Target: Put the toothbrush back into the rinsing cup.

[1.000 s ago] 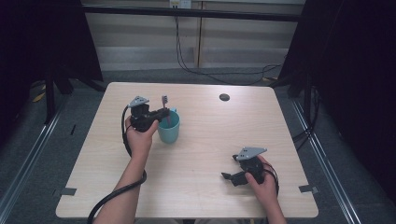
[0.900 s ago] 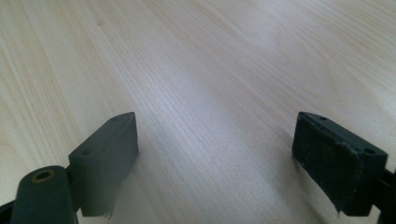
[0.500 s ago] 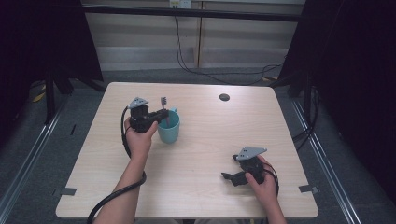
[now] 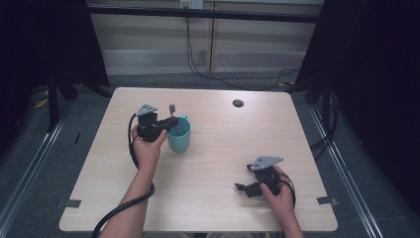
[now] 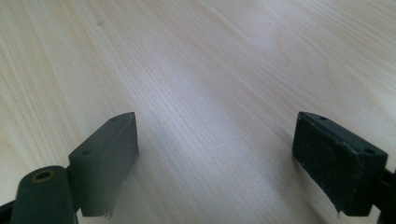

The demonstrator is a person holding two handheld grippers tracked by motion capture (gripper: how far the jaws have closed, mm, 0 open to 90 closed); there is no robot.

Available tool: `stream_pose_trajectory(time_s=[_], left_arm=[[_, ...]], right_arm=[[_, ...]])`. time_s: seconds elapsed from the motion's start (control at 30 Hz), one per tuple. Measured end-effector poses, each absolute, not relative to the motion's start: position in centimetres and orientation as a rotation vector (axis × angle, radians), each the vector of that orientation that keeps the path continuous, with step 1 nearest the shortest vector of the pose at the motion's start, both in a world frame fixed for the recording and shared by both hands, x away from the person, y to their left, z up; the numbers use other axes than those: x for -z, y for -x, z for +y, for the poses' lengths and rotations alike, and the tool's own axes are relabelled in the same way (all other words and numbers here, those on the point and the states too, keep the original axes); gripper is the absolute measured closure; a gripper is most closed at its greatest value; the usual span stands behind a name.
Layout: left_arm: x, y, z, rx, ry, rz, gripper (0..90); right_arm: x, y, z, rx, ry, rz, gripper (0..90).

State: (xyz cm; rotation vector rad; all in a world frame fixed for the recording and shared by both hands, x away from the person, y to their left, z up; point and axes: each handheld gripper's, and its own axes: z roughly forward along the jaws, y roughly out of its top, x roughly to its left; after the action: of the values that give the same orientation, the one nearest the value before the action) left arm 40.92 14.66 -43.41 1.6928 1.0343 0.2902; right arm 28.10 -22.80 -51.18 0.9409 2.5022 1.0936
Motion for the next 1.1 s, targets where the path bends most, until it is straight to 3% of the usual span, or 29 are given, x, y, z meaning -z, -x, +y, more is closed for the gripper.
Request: stream_pose_trajectory(time_s=[0.7,1.1], left_arm=[[43.6,-40.6,15.2,-0.307,-1.674,1.054,76.0],[43.3,-39.9,15.7,-0.322,-1.69,1.052,59.3]], right_arm=[[51.2,-28.1,-22.7,-1.096,-0.934,2.509,14.0],[51.2,-28.1,-22.7,-1.096,-0.932,2.51,14.0]])
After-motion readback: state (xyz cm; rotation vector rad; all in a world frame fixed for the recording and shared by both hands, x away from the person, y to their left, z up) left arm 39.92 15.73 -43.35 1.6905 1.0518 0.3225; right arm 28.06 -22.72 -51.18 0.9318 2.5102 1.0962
